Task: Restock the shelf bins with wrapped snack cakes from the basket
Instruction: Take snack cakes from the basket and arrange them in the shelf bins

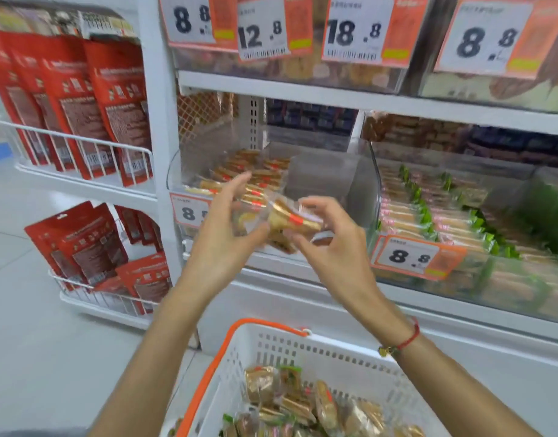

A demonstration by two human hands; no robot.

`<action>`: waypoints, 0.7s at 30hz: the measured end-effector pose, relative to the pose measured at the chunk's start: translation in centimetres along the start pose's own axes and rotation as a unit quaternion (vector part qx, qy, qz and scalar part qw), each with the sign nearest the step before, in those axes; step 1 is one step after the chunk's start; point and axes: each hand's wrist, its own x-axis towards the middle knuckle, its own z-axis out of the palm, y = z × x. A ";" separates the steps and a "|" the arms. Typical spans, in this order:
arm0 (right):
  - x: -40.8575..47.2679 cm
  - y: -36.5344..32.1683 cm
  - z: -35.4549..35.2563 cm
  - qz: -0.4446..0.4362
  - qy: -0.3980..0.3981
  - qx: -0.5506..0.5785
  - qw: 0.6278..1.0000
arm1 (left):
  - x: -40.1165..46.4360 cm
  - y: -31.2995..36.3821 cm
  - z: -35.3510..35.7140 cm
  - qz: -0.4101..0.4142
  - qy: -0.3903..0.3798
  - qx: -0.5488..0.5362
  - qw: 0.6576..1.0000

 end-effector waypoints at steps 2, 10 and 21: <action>2.8 -1.5 0.1 -0.046 0.021 -0.018 0.999 | 3.1 1.7 -1.4 0.070 -0.021 0.083 0.994; 9.6 -1.8 1.1 -0.001 -0.072 -0.143 0.987 | 9.1 2.1 -4.2 0.124 -0.061 0.317 0.938; 12.5 1.7 2.5 0.224 -0.155 -0.128 0.954 | 9.5 -1.4 -6.0 0.056 -0.152 0.409 0.898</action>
